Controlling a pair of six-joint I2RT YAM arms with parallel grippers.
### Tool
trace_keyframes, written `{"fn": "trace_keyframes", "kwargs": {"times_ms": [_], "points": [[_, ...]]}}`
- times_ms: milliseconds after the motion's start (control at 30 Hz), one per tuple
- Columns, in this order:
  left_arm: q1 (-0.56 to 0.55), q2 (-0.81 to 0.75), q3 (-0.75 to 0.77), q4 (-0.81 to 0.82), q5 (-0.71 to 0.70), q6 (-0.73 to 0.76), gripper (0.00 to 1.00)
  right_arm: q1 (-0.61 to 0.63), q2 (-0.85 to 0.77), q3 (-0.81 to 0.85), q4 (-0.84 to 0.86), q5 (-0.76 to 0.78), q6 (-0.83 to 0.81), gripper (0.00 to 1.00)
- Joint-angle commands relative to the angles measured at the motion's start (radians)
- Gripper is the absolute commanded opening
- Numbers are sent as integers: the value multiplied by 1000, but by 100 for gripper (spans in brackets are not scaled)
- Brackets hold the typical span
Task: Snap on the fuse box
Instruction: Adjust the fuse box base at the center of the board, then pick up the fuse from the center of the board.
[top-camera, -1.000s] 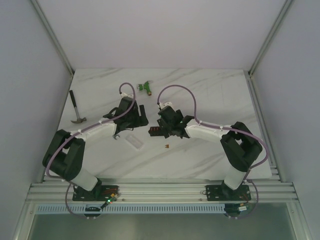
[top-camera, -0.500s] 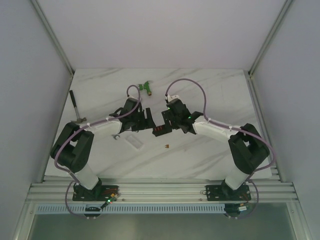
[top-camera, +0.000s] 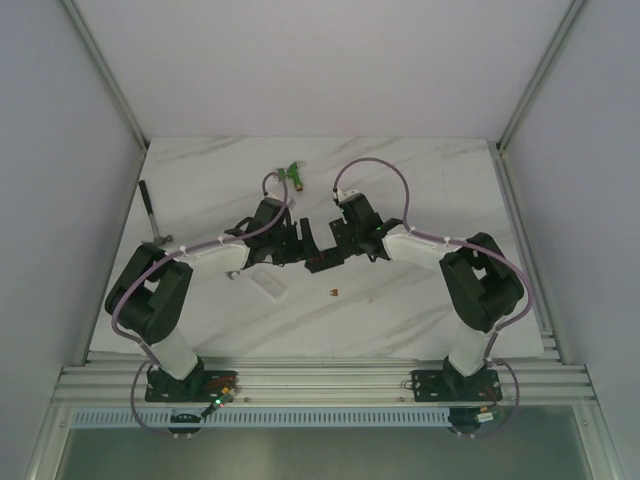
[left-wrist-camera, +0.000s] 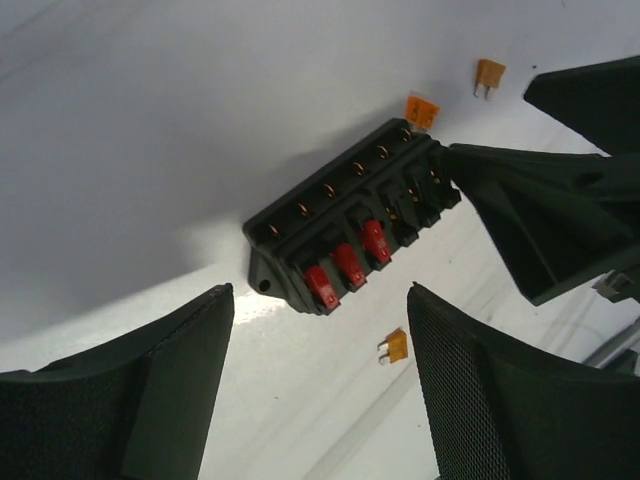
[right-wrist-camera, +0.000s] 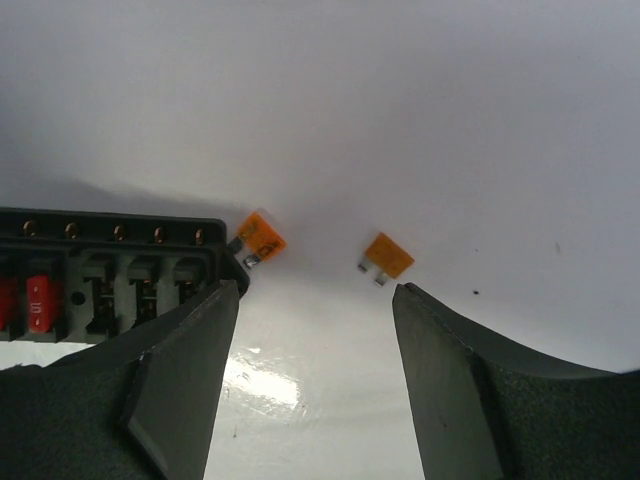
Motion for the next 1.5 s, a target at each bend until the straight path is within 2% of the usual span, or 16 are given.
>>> {"fn": "trace_keyframes", "kwargs": {"times_ms": [0,733,1000,1200,1300,1367,1467], "points": [[-20,6,2,33,35,-26,79,6,20,43,34,-85,-41,69],[-34,-197,-245,58,38,-128,79,79,67,100,8,-286,-119,69],[-33,-333,-270,-30,-79,-129,86,77,-14,120,-120,-181,-83,71],[-13,-422,-253,-109,-206,-91,95,91,-126,37,-230,-152,-25,70],[22,-443,-249,-124,-244,-68,100,125,-151,-16,-235,-176,4,69],[53,-454,-251,-133,-263,-59,100,147,-156,-40,-234,-182,25,63],[97,-467,-257,-134,-279,-53,100,179,-149,-61,-235,-171,41,61]]}}
